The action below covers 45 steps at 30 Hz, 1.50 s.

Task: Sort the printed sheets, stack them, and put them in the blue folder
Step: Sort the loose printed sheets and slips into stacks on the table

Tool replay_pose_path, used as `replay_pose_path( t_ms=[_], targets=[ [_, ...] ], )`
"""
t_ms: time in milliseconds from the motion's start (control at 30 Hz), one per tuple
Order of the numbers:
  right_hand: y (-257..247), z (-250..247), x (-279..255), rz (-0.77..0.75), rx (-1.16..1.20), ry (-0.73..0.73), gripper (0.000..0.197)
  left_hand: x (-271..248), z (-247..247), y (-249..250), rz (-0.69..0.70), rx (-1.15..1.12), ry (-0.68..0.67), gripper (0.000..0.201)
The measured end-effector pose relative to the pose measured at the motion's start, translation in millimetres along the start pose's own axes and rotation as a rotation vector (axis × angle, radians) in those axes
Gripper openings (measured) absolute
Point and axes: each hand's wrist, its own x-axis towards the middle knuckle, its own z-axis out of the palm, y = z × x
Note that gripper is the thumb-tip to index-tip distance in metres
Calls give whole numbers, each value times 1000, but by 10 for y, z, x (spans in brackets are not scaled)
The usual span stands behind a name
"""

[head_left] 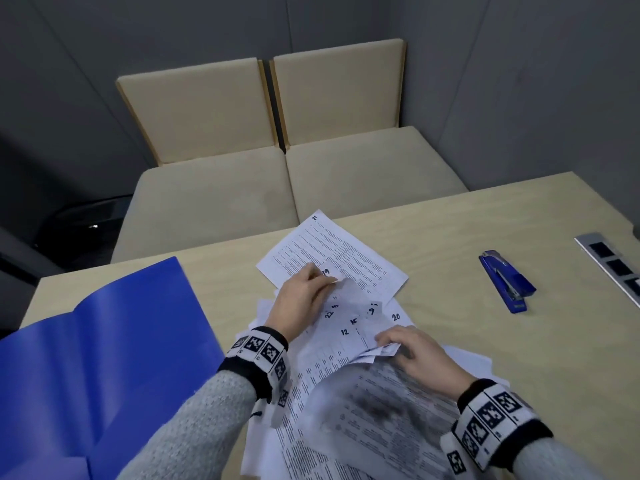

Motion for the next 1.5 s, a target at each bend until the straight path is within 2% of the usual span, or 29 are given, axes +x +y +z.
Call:
replay_pose_path(
  t_ms=[33, 100, 133, 267, 333, 400, 533, 633, 700, 767, 833, 900, 1000, 1200, 1300, 1333, 1433, 1500],
  targets=[
    [-8, 22, 2, 11, -15, -33, 23, 21, -38, 47, -84, -138, 0, 19],
    [-11, 77, 13, 20, -67, -80, 18, 99, -155, 127, -265, -365, -63, 31],
    [-9, 105, 22, 28, -90, -92, 19, 142, -239, 162, -300, -417, -89, 36],
    [-2, 161, 38, 87, -92, -90, 29, 338, -685, 299, -173, -300, -76, 33],
    [11, 174, 40, 81, -88, -83, 23, 420, -945, 380, -96, -186, 31, 26],
    [-13, 142, 19, 48, -51, -65, 16, 471, -1218, 474, -32, -60, 218, 22],
    [-237, -142, -64, -69, 117, 102, 28, 530, -1724, 620, 24, 98, 622, 14],
    [-533, -453, -129, -159, 289, 190, 16, 576, -1956, 761, 95, 98, 749, 16],
    [-772, -673, -167, -188, 358, 211, 8, 608, -1973, 860, 145, 82, 681, 16],
    [-1017, -861, -217, -257, 389, 280, 6, 626, -1886, 959, 162, 61, 526, 17],
    [-1230, -1005, -258, -351, 271, 436, 18, 636, -1756, 1050, 191, 43, 409, 14],
    [-1402, -1116, -290, -372, 115, 603, 27, 648, -1660, 1136, 212, -16, 352, 14],
    [-1557, -1270, -287, -363, -8, 736, 23, 666, -1583, 1217, 205, -148, 280, 19],
    [-1592, -1458, -104, -341, 36, 578, 13, 725, -1399, 1144, 103, -434, 68, 28],
    [-1487, -1483, -69, -251, 111, 490, 8, 724, -1316, 1073, 49, -519, -39, 30],
    [-1411, -1498, -62, -220, 158, 453, 8, 717, -1293, 1050, -8, -604, -76, 32],
    [-1138, -1551, -47, -97, 275, 299, 20, 691, -1131, 847, -306, -846, -114, 42],
    [-896, -1480, -44, 63, 296, 138, 31, 658, -880, 549, -449, -746, -64, 36]
  ],
)
